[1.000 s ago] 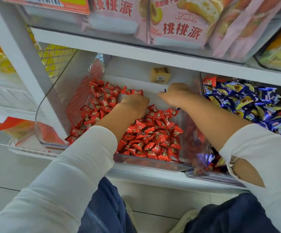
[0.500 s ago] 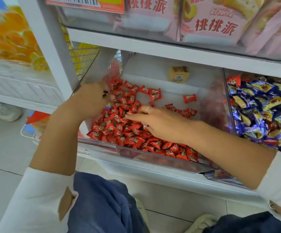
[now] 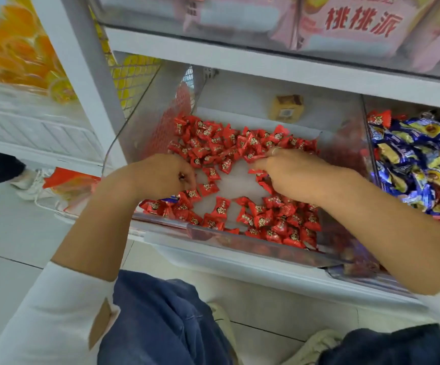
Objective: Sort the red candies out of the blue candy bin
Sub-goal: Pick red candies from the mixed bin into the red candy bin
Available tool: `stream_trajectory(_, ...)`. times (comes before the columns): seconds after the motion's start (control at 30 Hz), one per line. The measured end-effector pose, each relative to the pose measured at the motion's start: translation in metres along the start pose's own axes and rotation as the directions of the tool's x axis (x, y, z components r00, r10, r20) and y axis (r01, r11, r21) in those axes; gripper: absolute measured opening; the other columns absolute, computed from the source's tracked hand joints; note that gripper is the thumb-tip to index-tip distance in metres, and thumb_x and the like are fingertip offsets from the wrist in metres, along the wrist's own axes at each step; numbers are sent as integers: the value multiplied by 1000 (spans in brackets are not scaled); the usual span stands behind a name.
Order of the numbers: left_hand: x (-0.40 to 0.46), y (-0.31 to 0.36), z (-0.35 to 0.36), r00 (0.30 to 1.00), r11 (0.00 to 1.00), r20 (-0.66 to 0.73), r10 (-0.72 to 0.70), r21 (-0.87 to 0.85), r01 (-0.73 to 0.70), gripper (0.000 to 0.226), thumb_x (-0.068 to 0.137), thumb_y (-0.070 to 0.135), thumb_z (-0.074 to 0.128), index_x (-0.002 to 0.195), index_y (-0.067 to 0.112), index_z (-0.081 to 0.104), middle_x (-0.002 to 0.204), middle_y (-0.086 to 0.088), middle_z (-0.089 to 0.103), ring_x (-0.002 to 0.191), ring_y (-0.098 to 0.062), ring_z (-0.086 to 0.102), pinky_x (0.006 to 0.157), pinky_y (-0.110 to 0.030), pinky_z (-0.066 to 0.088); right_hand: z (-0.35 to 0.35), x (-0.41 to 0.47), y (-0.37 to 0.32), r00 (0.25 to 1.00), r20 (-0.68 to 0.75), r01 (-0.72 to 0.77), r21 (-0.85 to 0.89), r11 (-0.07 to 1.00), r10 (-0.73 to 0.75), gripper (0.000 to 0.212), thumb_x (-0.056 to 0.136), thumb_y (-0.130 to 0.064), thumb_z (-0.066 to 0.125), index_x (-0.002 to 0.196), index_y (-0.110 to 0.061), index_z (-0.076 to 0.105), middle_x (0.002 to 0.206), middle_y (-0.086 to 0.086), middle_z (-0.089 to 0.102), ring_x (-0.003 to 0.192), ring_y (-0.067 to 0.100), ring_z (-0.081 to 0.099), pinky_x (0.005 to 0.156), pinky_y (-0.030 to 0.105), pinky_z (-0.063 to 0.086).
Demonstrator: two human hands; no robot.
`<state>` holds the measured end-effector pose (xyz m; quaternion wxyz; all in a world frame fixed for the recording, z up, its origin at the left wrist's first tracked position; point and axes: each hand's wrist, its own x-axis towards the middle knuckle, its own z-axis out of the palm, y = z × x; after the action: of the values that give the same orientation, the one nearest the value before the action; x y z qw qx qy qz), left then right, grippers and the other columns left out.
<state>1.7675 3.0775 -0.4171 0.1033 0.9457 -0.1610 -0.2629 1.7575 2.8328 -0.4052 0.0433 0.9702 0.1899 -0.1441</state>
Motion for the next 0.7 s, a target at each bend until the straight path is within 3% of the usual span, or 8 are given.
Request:
stream_trajectory(0.17, 2, 39, 4, 979, 980, 78, 187, -79, -181, 21, 93, 25, 56, 110, 23, 68, 112, 8, 64, 106, -9, 57, 90, -20, 39, -16, -50, 12, 985, -84, 155, 75, 985, -148, 30, 94, -15, 50, 115, -30, 63, 109, -3, 59, 102, 18, 56, 80, 25, 41)
stream_trajectory(0.27, 3, 52, -2, 967, 968, -127, 222, -87, -234, 20, 93, 20, 56, 109, 24, 68, 114, 4, 64, 105, -12, 57, 89, -21, 41, -25, -97, 21, 932, -344, 210, 252, 945, -116, 26, 94, -28, 47, 111, -28, 66, 100, -10, 62, 90, 11, 60, 83, 29, 49)
stream_trajectory(0.37, -1, 71, -15, 916, 936, -333, 225, -187, -298, 17, 92, 23, 58, 106, 24, 68, 105, 7, 64, 93, -7, 56, 74, -3, 37, -18, -147, 35, 862, -504, 189, 427, 884, 59, 29, 93, -38, 43, 105, -27, 66, 94, -20, 59, 90, 0, 56, 83, 8, 41)
stream_trajectory(0.43, -10, 97, -23, 863, 877, -451, 229, -289, -384, 13, 92, 26, 57, 101, 26, 66, 95, 14, 63, 83, 2, 55, 70, 3, 34, -7, -175, 46, 807, -536, 95, 535, 840, 250, 25, 90, -44, 43, 96, -31, 64, 91, -17, 62, 88, 4, 56, 77, 7, 40)
stream_trajectory(0.5, -18, 136, -25, 778, 797, -572, 261, -327, -508, 8, 95, 27, 53, 95, 25, 61, 83, 19, 59, 72, 7, 52, 67, -1, 35, 3, -194, 60, 738, -509, 25, 678, 735, 444, 17, 86, -47, 43, 87, -36, 56, 85, -16, 60, 74, 6, 54, 64, 13, 41)
stream_trajectory(0.57, -19, 181, -19, 702, 756, -617, 357, -251, -605, 13, 97, 28, 49, 95, 19, 58, 80, 13, 54, 72, 3, 47, 65, -8, 33, 10, -205, 75, 697, -437, 7, 797, 605, 568, 12, 85, -38, 40, 85, -32, 50, 74, -7, 50, 60, 8, 42, 54, 14, 34)
stream_trajectory(0.63, -13, 227, -11, 664, 732, -578, 475, -160, -662, 18, 98, 28, 47, 98, 14, 58, 88, 4, 53, 84, -8, 47, 69, -17, 32, 13, -210, 92, 636, -429, 14, 837, 547, 642, 14, 84, -25, 35, 83, -30, 47, 72, -4, 43, 62, 6, 38, 57, 13, 32)
stream_trajectory(0.7, 0, 268, -3, 646, 709, -543, 537, -124, -694, 20, 96, 28, 50, 102, 11, 57, 98, -2, 53, 93, -15, 48, 76, -23, 32, 14, -206, 107, 583, -452, -13, 826, 563, 675, 18, 84, -24, 34, 89, -27, 51, 79, -10, 45, 74, 4, 43, 71, 18, 36)
